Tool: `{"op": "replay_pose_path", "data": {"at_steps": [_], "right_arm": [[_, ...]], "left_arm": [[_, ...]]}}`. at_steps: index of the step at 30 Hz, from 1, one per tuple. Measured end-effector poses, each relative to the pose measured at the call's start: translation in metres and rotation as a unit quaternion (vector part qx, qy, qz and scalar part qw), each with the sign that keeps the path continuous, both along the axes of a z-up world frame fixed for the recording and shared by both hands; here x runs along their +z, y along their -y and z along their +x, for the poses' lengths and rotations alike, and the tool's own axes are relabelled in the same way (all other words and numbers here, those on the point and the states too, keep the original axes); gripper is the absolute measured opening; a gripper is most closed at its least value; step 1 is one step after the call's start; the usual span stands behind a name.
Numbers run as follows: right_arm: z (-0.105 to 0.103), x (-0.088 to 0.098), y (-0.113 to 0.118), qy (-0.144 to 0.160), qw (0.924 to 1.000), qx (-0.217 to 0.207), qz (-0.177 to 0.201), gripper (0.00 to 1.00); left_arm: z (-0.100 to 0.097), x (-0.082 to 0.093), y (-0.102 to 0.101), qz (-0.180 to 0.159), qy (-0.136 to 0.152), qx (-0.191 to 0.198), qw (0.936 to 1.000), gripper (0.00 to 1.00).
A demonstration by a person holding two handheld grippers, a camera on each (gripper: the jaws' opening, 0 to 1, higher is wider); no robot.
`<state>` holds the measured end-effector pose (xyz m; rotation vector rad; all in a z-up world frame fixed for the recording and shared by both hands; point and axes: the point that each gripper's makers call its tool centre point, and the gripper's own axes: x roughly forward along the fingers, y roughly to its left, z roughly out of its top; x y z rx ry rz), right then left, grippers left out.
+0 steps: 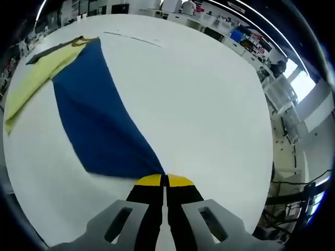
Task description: Fold the garment on the visible template until the final outline fits inside the template.
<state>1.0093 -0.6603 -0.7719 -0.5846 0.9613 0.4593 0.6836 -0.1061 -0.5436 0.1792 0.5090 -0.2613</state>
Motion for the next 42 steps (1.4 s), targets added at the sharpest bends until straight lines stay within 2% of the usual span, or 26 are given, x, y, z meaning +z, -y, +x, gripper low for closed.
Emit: {"op": "replay_pose_path", "data": {"at_steps": [9,18,27,32,42], "right_arm": [[-0.003,0.002,-0.004,0.006,1.0,-0.002,-0.005,0.02],[-0.004,0.013,-0.008,0.037,0.9993,0.003,0.007,0.05],[0.001,0.009,0.003,0.044,0.999,-0.002,0.002,0.21],[0.0,0.013,0.006,0.054,0.9985,-0.009,0.005,0.35],[-0.02,0.026,-0.011,0.061,0.9979,-0.011,0.02,0.5]], "left_arm": [[-0.002,0.0,0.0,-0.001,-0.001,0.001,1.0,0.95],[0.002,0.002,0.006,-0.007,0.007,-0.007,0.9999,0.94],[0.003,-0.001,0.008,-0.015,0.01,-0.017,0.9997,0.94],[0.004,0.0,0.004,-0.019,0.017,-0.016,0.9996,0.94],[0.007,-0.004,0.005,-0.025,0.015,-0.033,0.999,0.94]]}}
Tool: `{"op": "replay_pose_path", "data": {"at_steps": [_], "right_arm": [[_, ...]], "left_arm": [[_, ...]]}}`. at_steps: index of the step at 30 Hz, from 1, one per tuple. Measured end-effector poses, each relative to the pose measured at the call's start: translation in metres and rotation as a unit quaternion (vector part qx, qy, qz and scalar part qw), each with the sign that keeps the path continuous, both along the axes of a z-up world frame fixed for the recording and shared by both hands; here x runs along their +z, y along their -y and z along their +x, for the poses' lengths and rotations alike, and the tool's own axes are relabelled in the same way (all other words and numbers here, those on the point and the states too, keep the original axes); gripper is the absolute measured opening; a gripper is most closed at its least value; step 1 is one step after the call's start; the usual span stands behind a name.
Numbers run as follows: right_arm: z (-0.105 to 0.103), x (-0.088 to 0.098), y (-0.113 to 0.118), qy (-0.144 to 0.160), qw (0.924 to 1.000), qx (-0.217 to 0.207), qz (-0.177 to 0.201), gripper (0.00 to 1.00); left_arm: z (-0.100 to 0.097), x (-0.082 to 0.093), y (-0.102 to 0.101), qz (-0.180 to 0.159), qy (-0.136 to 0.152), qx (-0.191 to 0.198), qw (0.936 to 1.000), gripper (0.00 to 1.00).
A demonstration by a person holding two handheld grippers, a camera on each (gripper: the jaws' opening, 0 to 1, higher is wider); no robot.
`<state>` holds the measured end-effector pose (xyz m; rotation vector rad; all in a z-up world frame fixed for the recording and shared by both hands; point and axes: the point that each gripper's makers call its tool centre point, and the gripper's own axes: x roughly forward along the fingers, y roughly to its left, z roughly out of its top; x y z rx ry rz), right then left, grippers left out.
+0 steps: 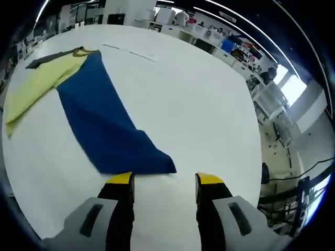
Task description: Fold the garment on the visible template until the final outline fits inside the template.
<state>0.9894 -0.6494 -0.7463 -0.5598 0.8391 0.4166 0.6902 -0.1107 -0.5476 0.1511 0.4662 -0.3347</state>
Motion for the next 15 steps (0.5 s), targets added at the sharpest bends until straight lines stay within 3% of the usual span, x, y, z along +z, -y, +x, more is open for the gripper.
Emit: {"op": "replay_pose_path", "data": {"at_steps": [5,12,15], "right_arm": [[-0.013,0.006,-0.016,0.023,0.9995,0.013,0.019,0.45],[-0.02,-0.002,-0.021,0.022,0.9987,0.029,0.037,0.4],[-0.024,-0.004,-0.033,0.022,0.997,0.029,0.068,0.37]], "left_arm": [[0.001,0.002,0.0,0.0,0.004,-0.006,1.0,0.93],[0.0,0.003,-0.001,-0.001,0.005,-0.009,0.9999,0.93],[0.001,0.002,0.0,-0.003,0.004,-0.012,0.9999,0.93]]}}
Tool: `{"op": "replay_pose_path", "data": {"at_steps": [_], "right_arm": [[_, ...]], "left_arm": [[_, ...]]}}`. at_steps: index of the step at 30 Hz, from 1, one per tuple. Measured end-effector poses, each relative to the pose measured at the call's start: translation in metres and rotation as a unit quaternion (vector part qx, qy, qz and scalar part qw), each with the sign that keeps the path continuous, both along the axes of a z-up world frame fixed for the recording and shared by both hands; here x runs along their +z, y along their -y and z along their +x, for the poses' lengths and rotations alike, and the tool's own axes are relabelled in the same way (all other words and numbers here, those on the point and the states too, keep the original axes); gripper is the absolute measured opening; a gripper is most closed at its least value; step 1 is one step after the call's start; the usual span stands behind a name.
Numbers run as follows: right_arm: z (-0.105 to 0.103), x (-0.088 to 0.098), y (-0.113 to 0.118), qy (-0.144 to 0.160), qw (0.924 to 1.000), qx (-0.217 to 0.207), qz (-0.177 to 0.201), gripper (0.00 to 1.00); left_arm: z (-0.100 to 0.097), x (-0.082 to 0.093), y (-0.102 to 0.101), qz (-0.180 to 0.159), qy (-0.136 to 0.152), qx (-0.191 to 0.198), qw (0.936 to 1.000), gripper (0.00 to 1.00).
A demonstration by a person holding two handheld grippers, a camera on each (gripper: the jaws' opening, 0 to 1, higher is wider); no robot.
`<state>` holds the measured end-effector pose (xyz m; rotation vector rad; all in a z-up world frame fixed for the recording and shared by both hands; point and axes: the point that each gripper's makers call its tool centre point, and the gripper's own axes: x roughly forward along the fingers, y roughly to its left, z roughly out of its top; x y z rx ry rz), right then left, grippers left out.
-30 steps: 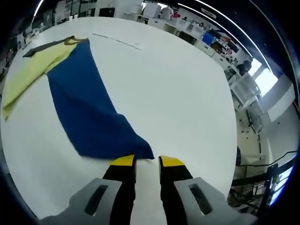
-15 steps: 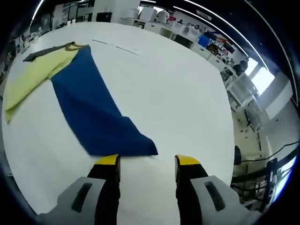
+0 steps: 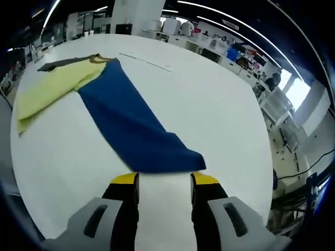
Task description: Fold the garment on the visible template until the final outline fits inside the template.
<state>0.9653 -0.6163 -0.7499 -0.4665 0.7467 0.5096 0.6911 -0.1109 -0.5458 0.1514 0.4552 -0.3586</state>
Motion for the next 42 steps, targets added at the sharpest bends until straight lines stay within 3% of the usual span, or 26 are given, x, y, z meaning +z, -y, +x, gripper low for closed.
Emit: {"op": "replay_pose_path", "data": {"at_steps": [4,8,14,25,36,42], "right_arm": [[0.001,-0.006,-0.006,-0.006,0.9998,-0.002,0.021,0.3],[0.001,-0.015,-0.01,-0.008,0.9998,0.019,0.0,0.26],[0.0,-0.022,-0.022,-0.011,0.9996,0.026,0.0,0.27],[0.005,-0.027,-0.015,-0.013,0.9994,0.027,-0.015,0.13],[0.018,-0.01,-0.013,0.002,0.9984,0.047,-0.033,0.05],[0.026,0.015,-0.017,0.011,0.9954,0.076,-0.057,0.02]], "left_arm": [[0.001,0.002,-0.001,0.003,0.001,-0.001,1.0,0.93],[0.002,0.004,0.0,0.004,0.005,0.0,1.0,0.92],[0.0,0.001,-0.001,0.006,-0.003,0.005,1.0,0.91],[-0.005,-0.001,-0.002,0.007,-0.009,0.014,0.9998,0.9],[-0.004,-0.002,0.0,0.008,-0.009,0.008,0.9999,0.9],[-0.004,-0.003,-0.001,0.007,-0.009,0.009,0.9999,0.89]]}}
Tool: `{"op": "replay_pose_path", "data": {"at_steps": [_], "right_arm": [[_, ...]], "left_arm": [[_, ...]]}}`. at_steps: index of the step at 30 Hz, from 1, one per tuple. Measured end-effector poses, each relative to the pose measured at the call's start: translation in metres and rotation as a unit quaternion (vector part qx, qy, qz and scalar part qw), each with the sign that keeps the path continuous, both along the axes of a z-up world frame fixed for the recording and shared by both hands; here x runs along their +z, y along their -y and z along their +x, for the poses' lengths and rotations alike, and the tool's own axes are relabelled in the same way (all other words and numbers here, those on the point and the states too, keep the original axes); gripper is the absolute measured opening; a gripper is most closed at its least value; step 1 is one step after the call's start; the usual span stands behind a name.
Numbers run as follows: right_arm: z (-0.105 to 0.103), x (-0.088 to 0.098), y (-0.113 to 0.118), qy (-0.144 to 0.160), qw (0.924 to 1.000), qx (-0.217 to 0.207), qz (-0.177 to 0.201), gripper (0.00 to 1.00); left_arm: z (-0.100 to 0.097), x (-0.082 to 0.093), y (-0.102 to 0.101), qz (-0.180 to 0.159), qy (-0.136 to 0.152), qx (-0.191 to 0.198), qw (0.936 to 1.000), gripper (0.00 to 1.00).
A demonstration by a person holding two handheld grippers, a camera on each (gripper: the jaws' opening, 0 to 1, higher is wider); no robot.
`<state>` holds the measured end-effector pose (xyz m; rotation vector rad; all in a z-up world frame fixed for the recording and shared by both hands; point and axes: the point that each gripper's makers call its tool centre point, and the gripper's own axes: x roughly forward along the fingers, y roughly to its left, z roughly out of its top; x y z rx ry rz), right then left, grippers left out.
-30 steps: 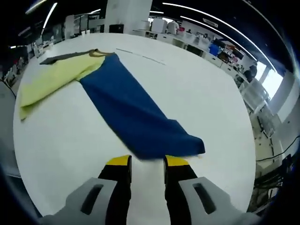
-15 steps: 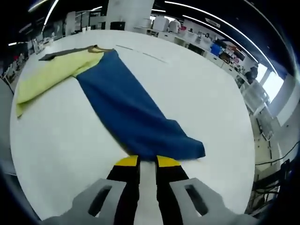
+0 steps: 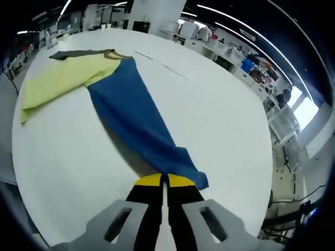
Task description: Fold the garment on the visible template until the final outline fits inside the template.
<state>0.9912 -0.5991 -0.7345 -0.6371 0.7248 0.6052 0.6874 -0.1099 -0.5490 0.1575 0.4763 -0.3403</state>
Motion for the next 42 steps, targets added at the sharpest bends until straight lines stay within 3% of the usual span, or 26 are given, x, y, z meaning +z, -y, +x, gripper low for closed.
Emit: {"op": "replay_pose_path", "data": {"at_steps": [5,8,11,15,20,26,27,29,36,38,42], "right_arm": [[0.011,0.018,-0.003,0.008,0.9995,0.022,-0.02,0.01],[0.008,0.021,-0.008,-0.004,0.9986,0.04,-0.035,0.01],[-0.004,0.01,-0.006,-0.051,0.9941,0.074,-0.062,0.01],[-0.012,0.005,-0.005,-0.064,0.9917,0.088,-0.068,0.01],[-0.033,-0.005,-0.002,-0.113,0.9842,0.112,-0.078,0.01],[-0.046,-0.012,-0.001,-0.133,0.9786,0.131,-0.086,0.01],[-0.048,-0.014,0.001,-0.136,0.9751,0.145,-0.098,0.01],[-0.039,-0.009,0.009,-0.11,0.9706,0.159,-0.143,0.01],[-0.034,-0.012,0.011,-0.131,0.9379,0.233,-0.221,0.01],[-0.035,-0.016,0.009,-0.14,0.9331,0.241,-0.227,0.01],[-0.033,-0.024,0.003,-0.141,0.9367,0.236,-0.217,0.01]], "left_arm": [[0.0,-0.001,0.003,-0.001,-0.002,-0.006,1.0,0.89],[-0.001,-0.001,0.004,-0.001,-0.003,-0.007,1.0,0.88],[-0.002,-0.001,0.003,-0.001,-0.002,-0.006,1.0,0.88],[-0.003,-0.002,0.001,-0.001,-0.005,-0.002,1.0,0.87],[-0.003,-0.003,0.005,-0.001,-0.009,-0.006,0.9999,0.87],[0.0,-0.004,0.01,-0.001,-0.011,-0.015,0.9998,0.87],[0.0,-0.004,0.01,-0.001,-0.012,-0.015,0.9998,0.87],[0.001,-0.004,0.011,0.0,-0.013,-0.016,0.9998,0.87],[0.002,-0.005,0.012,-0.001,-0.015,-0.019,0.9997,0.87],[0.002,-0.006,0.014,-0.002,-0.014,-0.02,0.9997,0.86],[0.001,-0.005,0.013,-0.003,-0.014,-0.019,0.9997,0.86]]}}
